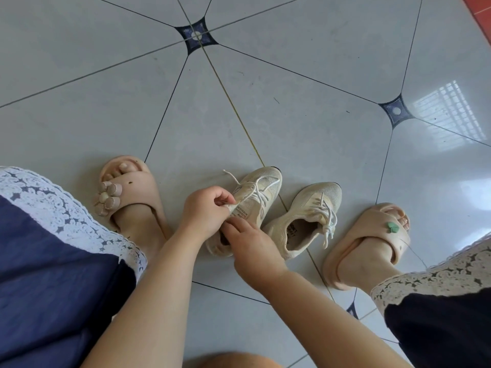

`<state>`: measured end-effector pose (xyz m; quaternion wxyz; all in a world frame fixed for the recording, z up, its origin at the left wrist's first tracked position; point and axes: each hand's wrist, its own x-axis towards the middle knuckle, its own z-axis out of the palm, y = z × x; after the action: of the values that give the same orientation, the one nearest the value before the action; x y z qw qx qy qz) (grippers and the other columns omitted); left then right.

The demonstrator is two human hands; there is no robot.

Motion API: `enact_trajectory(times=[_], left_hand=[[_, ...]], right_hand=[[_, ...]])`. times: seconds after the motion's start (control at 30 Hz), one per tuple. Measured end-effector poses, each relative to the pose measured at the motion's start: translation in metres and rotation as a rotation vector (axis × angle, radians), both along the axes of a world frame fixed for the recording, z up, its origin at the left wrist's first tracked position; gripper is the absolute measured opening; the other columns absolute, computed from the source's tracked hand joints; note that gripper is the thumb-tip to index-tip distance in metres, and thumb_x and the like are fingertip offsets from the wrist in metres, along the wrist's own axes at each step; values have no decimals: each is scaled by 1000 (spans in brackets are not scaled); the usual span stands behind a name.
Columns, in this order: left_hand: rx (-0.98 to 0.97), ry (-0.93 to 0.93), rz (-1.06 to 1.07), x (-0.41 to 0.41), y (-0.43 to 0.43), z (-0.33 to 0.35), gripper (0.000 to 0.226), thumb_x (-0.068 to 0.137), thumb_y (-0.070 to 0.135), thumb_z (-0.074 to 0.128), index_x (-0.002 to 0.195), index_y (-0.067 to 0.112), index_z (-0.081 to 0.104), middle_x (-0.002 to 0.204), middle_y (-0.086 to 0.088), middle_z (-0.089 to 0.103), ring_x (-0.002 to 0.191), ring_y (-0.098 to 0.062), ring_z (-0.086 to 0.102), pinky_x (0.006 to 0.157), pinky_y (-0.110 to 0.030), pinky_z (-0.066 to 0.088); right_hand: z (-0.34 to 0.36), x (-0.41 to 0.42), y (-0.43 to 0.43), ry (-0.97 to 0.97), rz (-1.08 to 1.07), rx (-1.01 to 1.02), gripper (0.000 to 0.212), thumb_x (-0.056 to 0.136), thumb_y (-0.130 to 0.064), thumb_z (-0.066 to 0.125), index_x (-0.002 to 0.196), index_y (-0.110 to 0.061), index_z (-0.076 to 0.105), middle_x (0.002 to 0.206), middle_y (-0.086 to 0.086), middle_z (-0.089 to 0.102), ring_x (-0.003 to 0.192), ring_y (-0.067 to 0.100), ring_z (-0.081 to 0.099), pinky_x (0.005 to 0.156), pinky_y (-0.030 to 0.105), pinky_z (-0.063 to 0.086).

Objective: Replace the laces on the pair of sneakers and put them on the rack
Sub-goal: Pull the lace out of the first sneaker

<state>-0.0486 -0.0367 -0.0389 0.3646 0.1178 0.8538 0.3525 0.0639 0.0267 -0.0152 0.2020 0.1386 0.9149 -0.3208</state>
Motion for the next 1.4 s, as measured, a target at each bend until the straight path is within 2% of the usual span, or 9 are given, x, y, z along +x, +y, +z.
enact_trajectory(times=[0.13, 0.3, 0.4, 0.47, 0.57, 0.67, 0.8, 1.0, 1.4], left_hand=[[-35, -11, -34, 5, 0, 2, 37, 74, 0, 59, 57, 32, 59, 80, 4, 69, 66, -5, 58, 55, -4, 37], [-12, 15, -79, 12, 4, 13, 32, 72, 2, 56, 64, 32, 64, 92, 10, 64, 89, -9, 54, 67, -11, 35], [5, 221, -211, 19, 6, 18, 20, 71, 7, 63, 77, 23, 72, 95, 9, 60, 100, -18, 49, 83, -20, 31], [-10, 289, -329, 24, 6, 20, 14, 71, 24, 71, 85, 24, 73, 100, 7, 64, 101, -22, 49, 83, -24, 31], [-125, 374, -506, 36, 9, 20, 32, 67, 49, 72, 93, 32, 66, 99, 13, 64, 97, -19, 49, 75, -28, 27], [-174, 494, -499, 45, 13, 16, 22, 72, 43, 67, 88, 30, 58, 94, 11, 63, 91, -19, 49, 66, -29, 15], [-166, 508, -315, 44, 13, 12, 8, 78, 29, 60, 84, 26, 65, 80, 2, 66, 87, -24, 53, 67, -29, 18], [43, 193, 282, 22, 14, 6, 12, 79, 21, 68, 87, 12, 69, 83, -9, 70, 86, -31, 63, 80, -43, 48], [72, 130, 329, 20, 26, -6, 11, 79, 29, 69, 85, 20, 68, 82, 1, 71, 83, -23, 64, 77, -42, 50]], right_hand=[[-1, 0, -4, -15, -82, -109, 39, 75, 6, 42, 111, -6, 50, 113, 10, 49, 88, 33, 55, 64, 37, 43], [9, 7, 25, 242, -703, -70, 25, 69, 4, 46, 79, -11, 63, 80, 0, 61, 75, 16, 54, 63, 20, 37], [3, 9, 49, 12, -979, -102, 28, 75, 7, 48, 88, -16, 58, 89, 1, 63, 88, 20, 58, 76, 22, 41], [-1, 10, 59, -127, -911, -121, 32, 80, 3, 47, 106, -12, 59, 98, 3, 64, 98, 23, 59, 86, 30, 45], [-1, 3, 62, -192, -637, -48, 38, 83, -3, 47, 119, -13, 58, 106, 1, 65, 102, 18, 57, 74, 19, 36], [0, -3, 59, -150, -562, -101, 32, 81, -6, 54, 110, -14, 63, 101, 2, 68, 96, 18, 61, 78, 24, 45], [1, -8, 59, -118, -672, -247, 29, 82, -8, 58, 110, -15, 62, 98, -1, 69, 92, 16, 63, 84, 29, 49], [-1, -31, 63, -24, -837, -447, 26, 84, -12, 61, 110, -17, 63, 91, -8, 66, 84, 9, 62, 81, 23, 50], [-14, -51, 69, -17, -904, -514, 15, 83, -16, 64, 69, -20, 63, 66, -6, 67, 75, 17, 67, 76, 33, 55]])
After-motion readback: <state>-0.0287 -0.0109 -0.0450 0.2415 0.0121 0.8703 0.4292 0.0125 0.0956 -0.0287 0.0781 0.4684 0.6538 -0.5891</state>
